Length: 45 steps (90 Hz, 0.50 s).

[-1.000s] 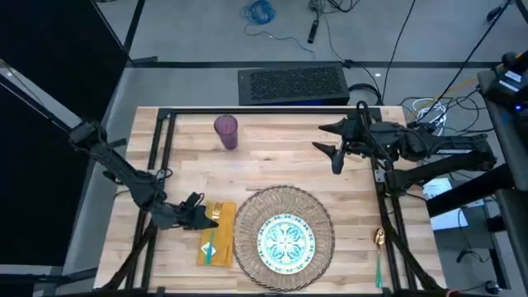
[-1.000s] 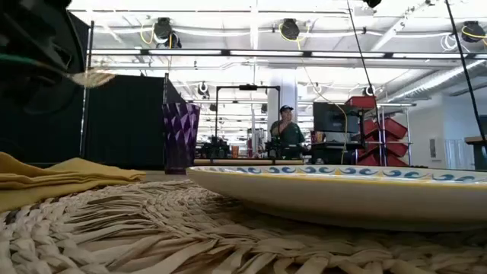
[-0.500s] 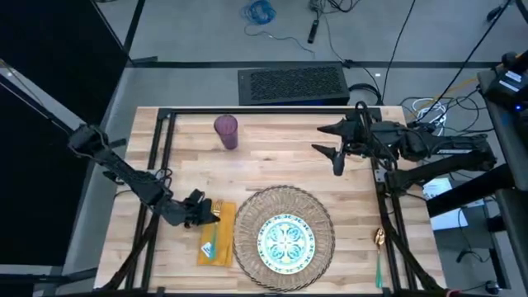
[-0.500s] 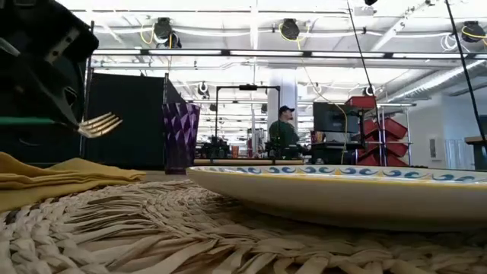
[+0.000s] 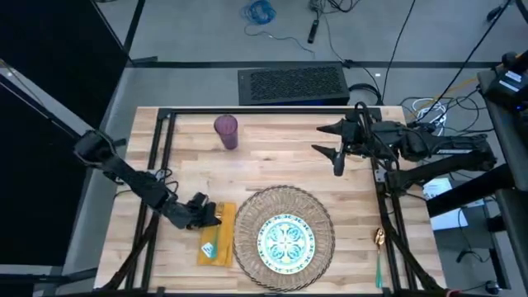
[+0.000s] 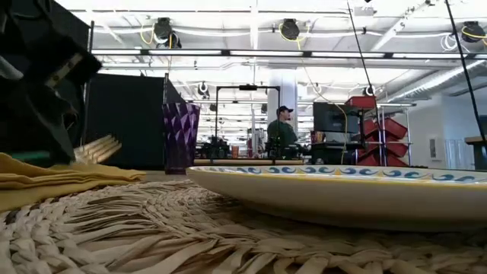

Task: Set table place
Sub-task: Put the green fork on the yellow table napkin

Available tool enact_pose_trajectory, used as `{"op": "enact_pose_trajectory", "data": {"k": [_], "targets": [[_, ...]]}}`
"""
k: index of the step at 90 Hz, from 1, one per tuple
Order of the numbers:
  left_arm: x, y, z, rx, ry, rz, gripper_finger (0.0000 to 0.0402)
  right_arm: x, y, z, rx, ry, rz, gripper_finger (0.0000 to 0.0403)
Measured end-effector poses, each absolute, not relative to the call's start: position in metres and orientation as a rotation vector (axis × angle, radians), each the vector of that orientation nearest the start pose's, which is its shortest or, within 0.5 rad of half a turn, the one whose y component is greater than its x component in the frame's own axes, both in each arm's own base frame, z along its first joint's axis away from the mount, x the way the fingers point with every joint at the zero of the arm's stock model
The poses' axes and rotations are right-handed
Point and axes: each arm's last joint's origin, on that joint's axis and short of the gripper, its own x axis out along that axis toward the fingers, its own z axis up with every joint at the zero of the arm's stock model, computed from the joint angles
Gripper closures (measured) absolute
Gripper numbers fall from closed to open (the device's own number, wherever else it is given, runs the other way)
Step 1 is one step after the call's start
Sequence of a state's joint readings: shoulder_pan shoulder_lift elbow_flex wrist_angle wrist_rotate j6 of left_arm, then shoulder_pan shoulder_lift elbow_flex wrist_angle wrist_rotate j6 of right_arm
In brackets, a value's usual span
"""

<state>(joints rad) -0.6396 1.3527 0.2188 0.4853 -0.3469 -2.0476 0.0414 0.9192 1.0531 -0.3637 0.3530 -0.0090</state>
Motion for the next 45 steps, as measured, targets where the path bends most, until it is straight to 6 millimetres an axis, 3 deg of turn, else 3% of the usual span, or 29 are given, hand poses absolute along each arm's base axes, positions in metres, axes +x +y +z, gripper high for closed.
{"op": "enact_pose_trajectory", "data": {"k": [45], "targets": [[0.1716,-0.1115,0.1042,-1.678,0.583,0.37,0.0401,0.1877,-0.001,0.3833,-0.039,0.232,-0.266,0.0161]]}}
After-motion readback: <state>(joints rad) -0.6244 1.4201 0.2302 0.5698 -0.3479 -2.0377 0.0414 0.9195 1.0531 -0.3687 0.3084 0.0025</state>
